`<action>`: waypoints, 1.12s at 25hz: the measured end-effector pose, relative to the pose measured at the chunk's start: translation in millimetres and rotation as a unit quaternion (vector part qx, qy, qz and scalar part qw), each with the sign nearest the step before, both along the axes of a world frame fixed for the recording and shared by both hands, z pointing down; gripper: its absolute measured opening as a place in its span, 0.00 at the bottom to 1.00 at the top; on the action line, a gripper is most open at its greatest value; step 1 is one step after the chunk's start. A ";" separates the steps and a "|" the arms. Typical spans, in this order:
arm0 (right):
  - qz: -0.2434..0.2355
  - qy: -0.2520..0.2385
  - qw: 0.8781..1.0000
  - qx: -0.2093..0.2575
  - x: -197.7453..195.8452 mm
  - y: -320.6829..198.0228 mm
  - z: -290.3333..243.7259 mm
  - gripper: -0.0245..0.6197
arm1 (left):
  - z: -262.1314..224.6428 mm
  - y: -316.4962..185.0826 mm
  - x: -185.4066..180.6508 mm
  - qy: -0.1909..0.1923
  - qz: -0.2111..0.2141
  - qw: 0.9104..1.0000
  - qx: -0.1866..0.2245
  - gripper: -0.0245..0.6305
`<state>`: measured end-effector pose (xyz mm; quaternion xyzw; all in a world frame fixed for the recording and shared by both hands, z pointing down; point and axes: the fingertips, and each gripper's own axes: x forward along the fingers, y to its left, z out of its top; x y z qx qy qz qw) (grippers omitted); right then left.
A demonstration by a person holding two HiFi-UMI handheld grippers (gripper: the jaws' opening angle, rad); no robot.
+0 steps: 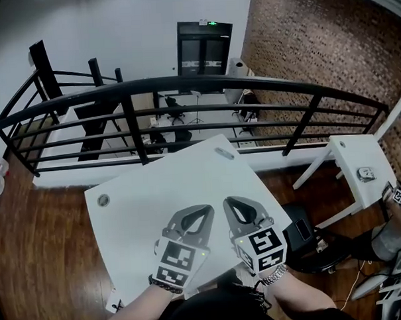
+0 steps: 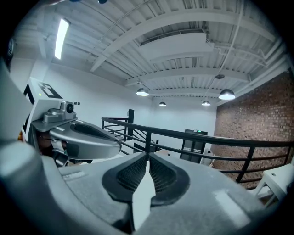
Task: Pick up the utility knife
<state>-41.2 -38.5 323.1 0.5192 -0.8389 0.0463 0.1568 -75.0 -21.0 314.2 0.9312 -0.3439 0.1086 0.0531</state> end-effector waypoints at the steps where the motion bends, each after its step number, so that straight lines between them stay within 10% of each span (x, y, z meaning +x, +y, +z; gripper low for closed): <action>1: -0.001 -0.003 1.000 -0.005 9.1 -8.7 5.7 0.05 | 5.8 -7.8 8.2 -0.003 -0.003 1.000 -0.005 0.06; 15: -0.056 -0.009 0.996 -0.075 112.0 -174.2 105.8 0.14 | 95.8 -166.4 108.0 -0.034 -0.079 0.993 -0.078 0.06; 28: -0.094 -0.015 0.985 -0.146 127.9 -281.5 202.4 0.22 | 179.7 -266.2 134.7 -0.054 -0.131 0.979 -0.146 0.06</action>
